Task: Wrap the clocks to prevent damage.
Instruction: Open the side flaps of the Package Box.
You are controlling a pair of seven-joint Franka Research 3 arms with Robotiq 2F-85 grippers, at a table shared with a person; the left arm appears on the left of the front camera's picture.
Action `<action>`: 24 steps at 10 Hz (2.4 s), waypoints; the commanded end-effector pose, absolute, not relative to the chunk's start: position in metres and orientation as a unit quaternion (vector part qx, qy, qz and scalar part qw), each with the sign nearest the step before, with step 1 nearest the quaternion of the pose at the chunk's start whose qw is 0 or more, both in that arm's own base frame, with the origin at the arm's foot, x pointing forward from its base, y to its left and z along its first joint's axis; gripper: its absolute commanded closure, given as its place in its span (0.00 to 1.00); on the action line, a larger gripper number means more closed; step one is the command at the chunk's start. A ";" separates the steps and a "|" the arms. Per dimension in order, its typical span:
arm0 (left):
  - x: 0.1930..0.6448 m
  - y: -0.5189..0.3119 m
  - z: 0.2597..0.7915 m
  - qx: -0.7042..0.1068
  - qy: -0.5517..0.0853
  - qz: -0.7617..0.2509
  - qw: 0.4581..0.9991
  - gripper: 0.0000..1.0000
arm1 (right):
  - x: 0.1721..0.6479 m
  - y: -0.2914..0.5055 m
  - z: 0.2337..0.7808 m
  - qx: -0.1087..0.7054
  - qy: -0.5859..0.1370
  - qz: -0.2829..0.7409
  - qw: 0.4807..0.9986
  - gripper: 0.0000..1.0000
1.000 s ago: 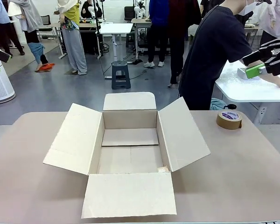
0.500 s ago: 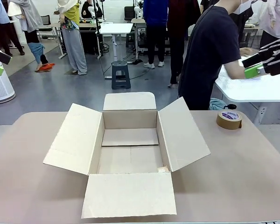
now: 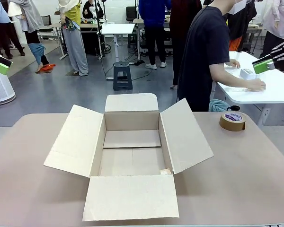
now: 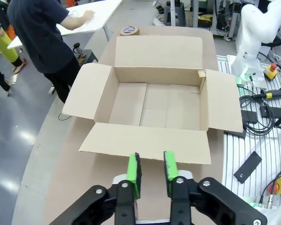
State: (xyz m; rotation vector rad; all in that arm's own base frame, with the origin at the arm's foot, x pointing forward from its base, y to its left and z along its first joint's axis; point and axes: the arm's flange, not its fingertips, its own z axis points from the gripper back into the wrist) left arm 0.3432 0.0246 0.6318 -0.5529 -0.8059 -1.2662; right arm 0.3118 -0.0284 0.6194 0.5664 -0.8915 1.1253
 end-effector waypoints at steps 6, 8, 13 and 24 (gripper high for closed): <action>0.345 0.031 0.642 -0.247 -0.364 -0.562 0.700 1.00 | 0.310 -0.038 0.621 0.263 -0.394 0.527 0.705 1.00; 0.343 0.028 0.639 -0.245 -0.363 -0.567 0.697 1.00 | 0.308 -0.033 0.621 0.262 -0.396 0.517 0.713 1.00; 0.344 0.028 0.639 -0.243 -0.361 -0.566 0.700 1.00 | 0.307 -0.035 0.621 0.257 -0.395 0.519 0.713 0.99; 0.364 -0.155 0.609 -0.067 -0.211 -0.413 0.883 1.00 | 0.289 0.167 0.599 0.152 -0.311 0.315 0.884 0.99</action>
